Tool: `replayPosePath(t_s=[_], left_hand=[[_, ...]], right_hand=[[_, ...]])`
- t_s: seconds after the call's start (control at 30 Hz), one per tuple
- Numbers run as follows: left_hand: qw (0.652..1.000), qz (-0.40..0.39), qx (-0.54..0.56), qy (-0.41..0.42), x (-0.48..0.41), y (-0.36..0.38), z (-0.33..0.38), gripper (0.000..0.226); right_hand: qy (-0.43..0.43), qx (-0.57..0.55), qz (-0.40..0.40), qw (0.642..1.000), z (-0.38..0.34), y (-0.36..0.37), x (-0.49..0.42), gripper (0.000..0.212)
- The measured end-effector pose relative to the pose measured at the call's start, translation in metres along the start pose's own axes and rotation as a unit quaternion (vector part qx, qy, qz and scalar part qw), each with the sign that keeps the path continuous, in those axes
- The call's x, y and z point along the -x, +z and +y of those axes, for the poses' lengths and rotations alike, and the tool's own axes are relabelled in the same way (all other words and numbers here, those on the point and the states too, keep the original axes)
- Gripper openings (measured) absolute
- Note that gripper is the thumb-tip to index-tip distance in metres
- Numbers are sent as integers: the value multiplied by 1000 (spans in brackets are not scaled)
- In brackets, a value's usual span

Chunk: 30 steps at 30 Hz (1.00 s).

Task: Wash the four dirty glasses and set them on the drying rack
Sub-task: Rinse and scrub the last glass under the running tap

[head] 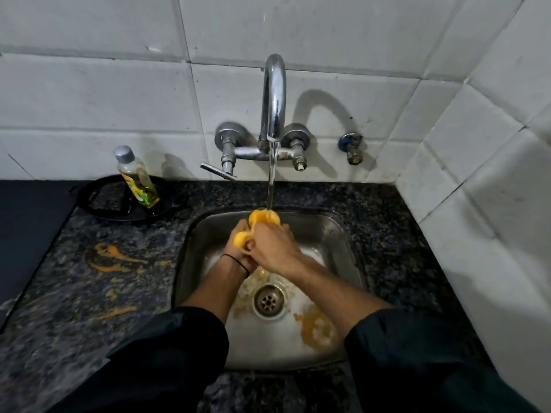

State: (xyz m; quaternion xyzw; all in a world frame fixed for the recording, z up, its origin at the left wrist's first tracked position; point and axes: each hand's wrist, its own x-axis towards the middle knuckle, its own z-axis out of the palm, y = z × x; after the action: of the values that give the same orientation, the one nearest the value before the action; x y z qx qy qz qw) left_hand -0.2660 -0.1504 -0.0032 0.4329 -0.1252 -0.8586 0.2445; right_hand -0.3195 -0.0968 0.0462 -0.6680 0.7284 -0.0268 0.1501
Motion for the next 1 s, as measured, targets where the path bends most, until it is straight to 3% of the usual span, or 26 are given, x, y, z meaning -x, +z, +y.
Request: replayPosePath(t_s=[0.07,0.13,0.2,0.27,0.3,0.37,0.5,0.67,0.83,1.0], left_hand=[[992,67,-87,-56,1,3,5,58],[991,9,-79,-111,7,-5,7,35],[999,-8,-3,-37,3,-10,3,30],[1000,24,6,18,5,-10,-4,35],[999,25,19,29,6,-11,-6,37],[999,45,13,12,8,-14,-9,35],[995,71,31,-61,6,-34,-13,32],[998,31,63,3,6,-32,-31,24],[991,60,85,-86,3,-38,-22,43],[998,2,57,-37,9,-27,-32,43]], right_hand=[[-140,109,-78,981,20,-6,7,27],[-196,215,-119,949,34,-16,2,25],[-166,213,-125,955,34,-16,-3,18],[-84,115,-118,983,30,-2,-7,11],[-47,68,-102,991,29,2,-9,19],[-71,34,-53,995,34,5,-10,22],[-151,91,-88,980,46,0,-5,23],[-30,16,-88,996,38,15,-5,18],[-69,13,-82,994,42,16,6,27],[-59,84,-16,995,25,20,6,7]])
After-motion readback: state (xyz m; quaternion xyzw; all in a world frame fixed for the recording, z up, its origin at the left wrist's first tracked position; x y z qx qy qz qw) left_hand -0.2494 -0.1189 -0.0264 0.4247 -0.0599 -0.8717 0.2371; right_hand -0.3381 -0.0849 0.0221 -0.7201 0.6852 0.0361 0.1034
